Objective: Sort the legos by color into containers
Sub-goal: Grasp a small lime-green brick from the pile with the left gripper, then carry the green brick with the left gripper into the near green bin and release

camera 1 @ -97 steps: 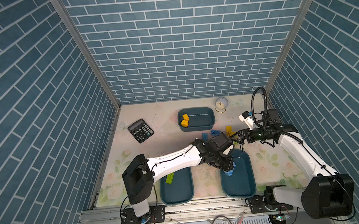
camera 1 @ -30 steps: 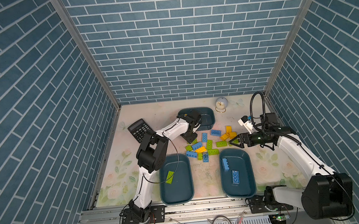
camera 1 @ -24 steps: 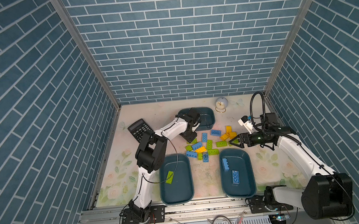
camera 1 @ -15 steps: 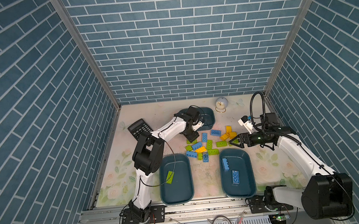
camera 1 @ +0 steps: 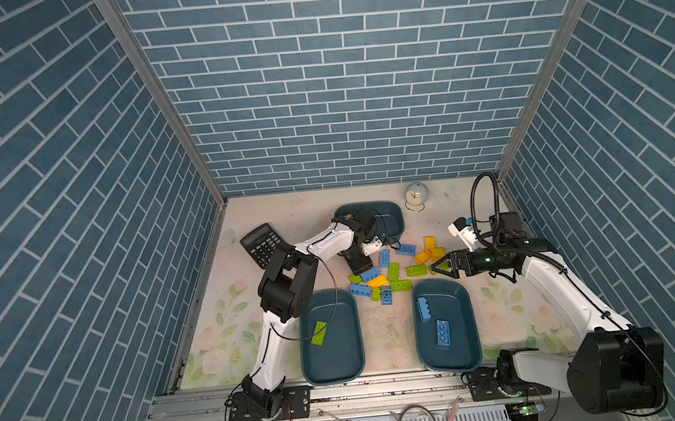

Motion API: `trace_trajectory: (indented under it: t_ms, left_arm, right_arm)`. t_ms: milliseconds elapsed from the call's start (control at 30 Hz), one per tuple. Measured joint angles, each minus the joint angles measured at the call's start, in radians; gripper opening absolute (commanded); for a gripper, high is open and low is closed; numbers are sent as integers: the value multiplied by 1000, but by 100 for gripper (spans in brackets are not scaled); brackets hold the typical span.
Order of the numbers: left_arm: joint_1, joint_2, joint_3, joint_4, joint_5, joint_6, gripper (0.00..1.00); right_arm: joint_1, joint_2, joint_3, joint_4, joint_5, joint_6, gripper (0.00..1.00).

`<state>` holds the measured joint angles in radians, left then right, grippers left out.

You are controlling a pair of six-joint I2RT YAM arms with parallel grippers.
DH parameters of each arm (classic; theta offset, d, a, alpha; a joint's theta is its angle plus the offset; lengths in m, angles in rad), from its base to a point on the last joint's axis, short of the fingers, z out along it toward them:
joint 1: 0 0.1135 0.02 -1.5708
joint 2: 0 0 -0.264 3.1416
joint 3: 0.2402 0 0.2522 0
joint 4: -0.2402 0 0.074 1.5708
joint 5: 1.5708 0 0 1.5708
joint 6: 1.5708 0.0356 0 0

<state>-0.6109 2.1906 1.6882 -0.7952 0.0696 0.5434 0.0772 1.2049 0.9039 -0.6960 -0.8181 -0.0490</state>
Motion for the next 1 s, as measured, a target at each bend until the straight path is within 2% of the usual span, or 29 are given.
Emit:
trace_trajectory:
  t_ms: [67, 233, 300, 633, 767, 900, 1000]
  left_arm:
    - [0, 0, -2, 2, 0, 5, 56]
    - [0, 3, -1, 3, -1, 10, 31]
    - [0, 3, 1, 3, -1, 17, 25]
    - [0, -40, 2, -43, 0, -17, 26]
    - [-1, -172, 1, -79, 10, -126, 27]
    - [-17, -326, -14, -122, 13, -303, 30]
    - [-47, -448, -105, -145, 5, -460, 27]
  right_arm:
    - [0, -3, 0, 0, 0, 0, 97]
    - [0, -3, 0, 0, 0, 0, 97]
    - [0, -3, 0, -1, 0, 0, 97]
    - [0, -3, 0, 2, -19, 0, 97]
    - [0, -3, -1, 45, -63, 31, 97]
    - [16, -3, -7, 98, -72, 57, 98]
    - [47, -6, -26, 145, -67, 85, 98]
